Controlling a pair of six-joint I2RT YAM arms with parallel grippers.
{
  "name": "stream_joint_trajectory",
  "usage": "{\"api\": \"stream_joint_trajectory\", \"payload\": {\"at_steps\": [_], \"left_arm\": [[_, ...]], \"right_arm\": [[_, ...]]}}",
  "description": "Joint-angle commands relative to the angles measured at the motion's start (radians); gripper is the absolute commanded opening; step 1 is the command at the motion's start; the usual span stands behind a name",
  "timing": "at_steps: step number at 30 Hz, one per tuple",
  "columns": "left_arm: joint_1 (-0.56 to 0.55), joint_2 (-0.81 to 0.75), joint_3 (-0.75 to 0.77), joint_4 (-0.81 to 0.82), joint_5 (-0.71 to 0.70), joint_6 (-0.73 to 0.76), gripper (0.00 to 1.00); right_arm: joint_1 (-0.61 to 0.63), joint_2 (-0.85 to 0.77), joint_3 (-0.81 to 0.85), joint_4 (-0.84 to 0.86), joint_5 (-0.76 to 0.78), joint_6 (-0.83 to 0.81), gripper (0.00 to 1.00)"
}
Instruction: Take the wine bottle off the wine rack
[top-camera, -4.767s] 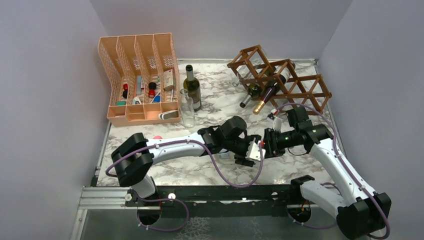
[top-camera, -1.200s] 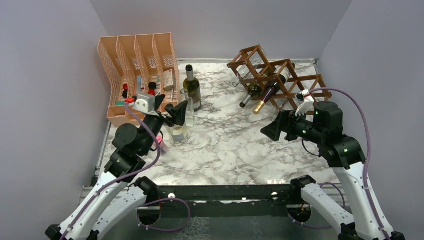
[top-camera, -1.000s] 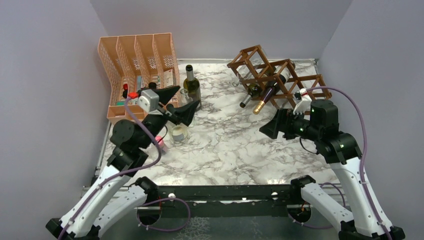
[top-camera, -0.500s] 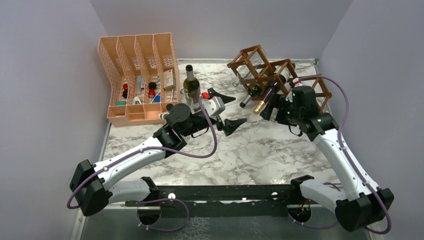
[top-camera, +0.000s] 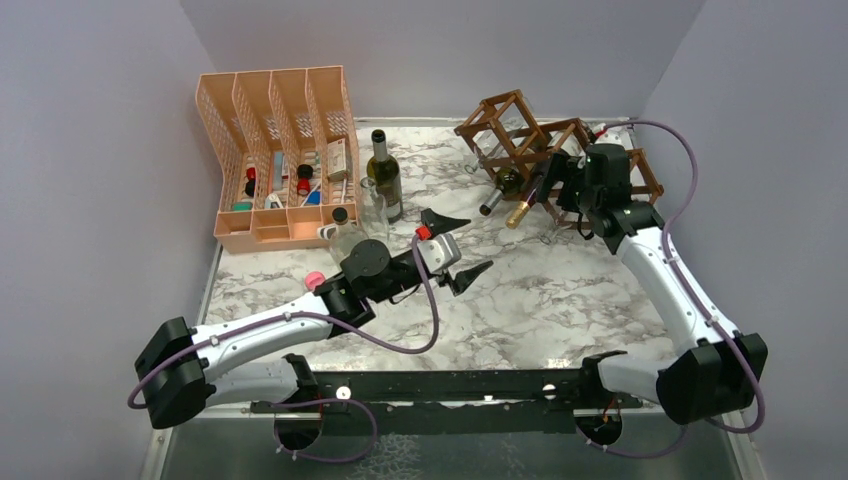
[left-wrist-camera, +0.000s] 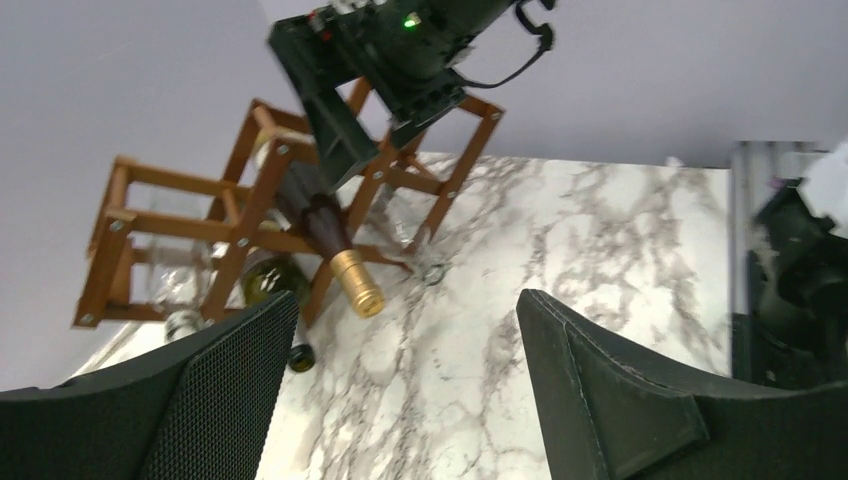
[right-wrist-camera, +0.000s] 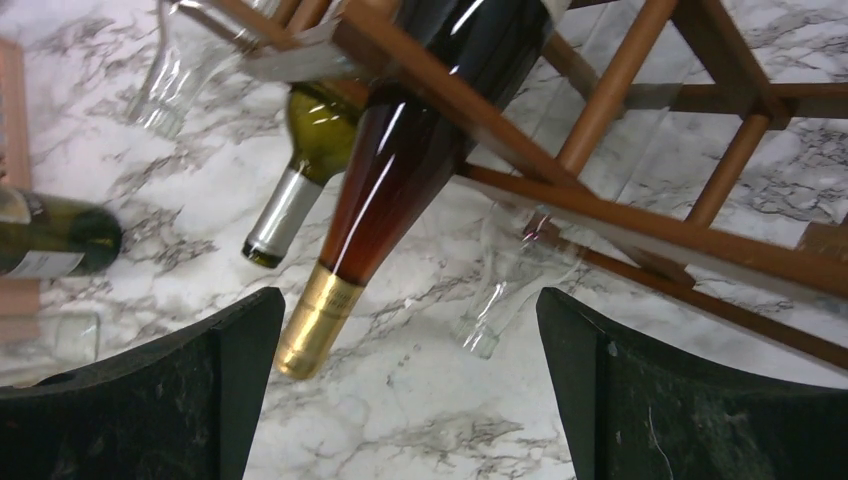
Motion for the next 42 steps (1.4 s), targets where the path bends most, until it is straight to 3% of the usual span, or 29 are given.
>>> {"api": "stream_joint_trajectory", "payload": {"at_steps": [1, 23, 32, 38, 42], "left_arm": [[-0.019, 0.023, -0.009, 0.042, -0.275, 0.019, 0.86], [-0.020, 0.065, -0.005, 0.042, -0.252, 0.034, 0.86], [-0.019, 0.077, -0.002, 0.041, -0.242, 0.022, 0.91], [-0.018, 0.079, -0.006, 0.042, -0.219, 0.016, 0.94], [-0.018, 0.088, -0.004, 0.042, -0.209, 0.003, 0.94]], "right_arm": [[-0.072, 0.063, 0.048, 0.094, -0.031, -0.016, 1.00], [-0.227, 0.137, 0.056, 0.108, 0.032, -0.004, 1.00], [-0.220, 0.068, 0.002, 0.051, -0.397, 0.079, 1.00], [-0.216, 0.058, -0.097, 0.166, -0.553, 0.203, 1.00], [-0.183, 0.111, -0.100, 0.195, -0.548, 0.248, 1.00]]}}
